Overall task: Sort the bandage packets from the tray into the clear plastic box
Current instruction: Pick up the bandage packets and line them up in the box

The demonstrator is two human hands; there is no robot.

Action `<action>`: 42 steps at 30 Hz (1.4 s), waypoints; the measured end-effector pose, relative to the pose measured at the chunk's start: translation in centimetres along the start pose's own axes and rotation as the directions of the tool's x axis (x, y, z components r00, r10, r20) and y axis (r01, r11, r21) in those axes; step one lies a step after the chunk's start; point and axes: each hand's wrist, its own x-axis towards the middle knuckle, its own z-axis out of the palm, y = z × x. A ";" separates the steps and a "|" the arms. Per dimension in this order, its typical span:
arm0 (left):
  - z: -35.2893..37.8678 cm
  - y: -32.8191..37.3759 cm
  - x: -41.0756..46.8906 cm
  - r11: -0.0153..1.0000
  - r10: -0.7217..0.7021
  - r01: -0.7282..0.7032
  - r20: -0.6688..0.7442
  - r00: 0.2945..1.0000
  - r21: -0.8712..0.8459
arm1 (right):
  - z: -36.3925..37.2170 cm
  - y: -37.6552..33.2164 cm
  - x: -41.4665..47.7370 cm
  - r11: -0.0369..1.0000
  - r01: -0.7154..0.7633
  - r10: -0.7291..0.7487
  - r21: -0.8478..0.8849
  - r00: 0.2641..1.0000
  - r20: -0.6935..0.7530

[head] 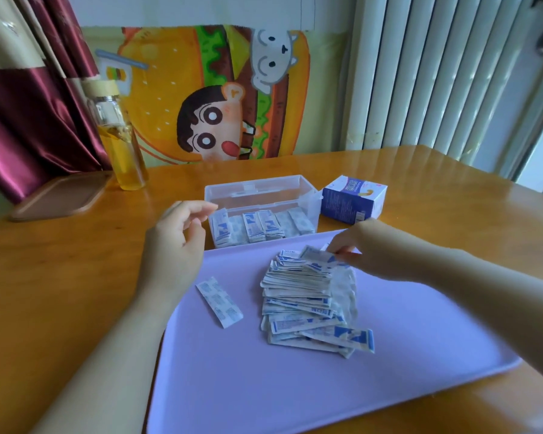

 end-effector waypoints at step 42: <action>1.8 3.9 -0.2 0.281 -0.521 0.670 0.477 0.707 -0.687 | -0.1 -1.1 6.2 0.998 0.055 -0.061 0.027 0.947 0.314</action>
